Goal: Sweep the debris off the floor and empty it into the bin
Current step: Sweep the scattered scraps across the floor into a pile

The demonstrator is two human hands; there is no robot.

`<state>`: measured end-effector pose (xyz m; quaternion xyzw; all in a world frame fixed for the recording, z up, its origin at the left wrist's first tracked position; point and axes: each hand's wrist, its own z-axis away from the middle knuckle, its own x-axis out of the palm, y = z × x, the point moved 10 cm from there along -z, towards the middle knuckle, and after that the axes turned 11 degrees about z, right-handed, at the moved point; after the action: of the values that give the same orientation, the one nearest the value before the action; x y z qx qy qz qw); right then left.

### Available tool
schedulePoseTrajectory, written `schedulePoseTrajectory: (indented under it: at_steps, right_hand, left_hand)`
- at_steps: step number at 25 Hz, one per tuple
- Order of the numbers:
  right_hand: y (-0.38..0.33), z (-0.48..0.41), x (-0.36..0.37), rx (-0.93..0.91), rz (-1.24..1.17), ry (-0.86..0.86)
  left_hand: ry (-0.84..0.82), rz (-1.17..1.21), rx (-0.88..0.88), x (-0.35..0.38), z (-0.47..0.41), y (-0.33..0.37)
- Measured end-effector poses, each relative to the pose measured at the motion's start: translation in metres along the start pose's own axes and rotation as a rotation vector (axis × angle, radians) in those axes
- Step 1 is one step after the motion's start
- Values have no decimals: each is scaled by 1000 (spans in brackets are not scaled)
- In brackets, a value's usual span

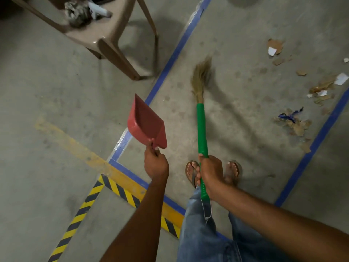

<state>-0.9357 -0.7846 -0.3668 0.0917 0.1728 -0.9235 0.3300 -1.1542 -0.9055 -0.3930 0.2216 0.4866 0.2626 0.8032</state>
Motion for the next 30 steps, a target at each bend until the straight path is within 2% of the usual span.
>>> schedulePoseTrajectory:
  at_steps: [4,8,14,21,24,30]
  right_hand:
    - [-77,-13,22,-12,-184,55]
    - [-166,-62,25,18,-115,156]
    - [-259,-116,5,26,-150,132]
    - [-283,-127,12,29,-161,106]
    - [-265,-122,14,47,-142,131]
    - [-233,-102,11,48,-108,91]
  left_hand:
    - [17,-80,47,-9,-38,48]
    - [79,-67,86,-24,-92,106]
    - [150,26,105,-24,-162,178]
    - [166,25,95,-18,-188,193]
    - [143,-19,79,-12,-187,177]
    - [111,73,9,-15,-180,155]
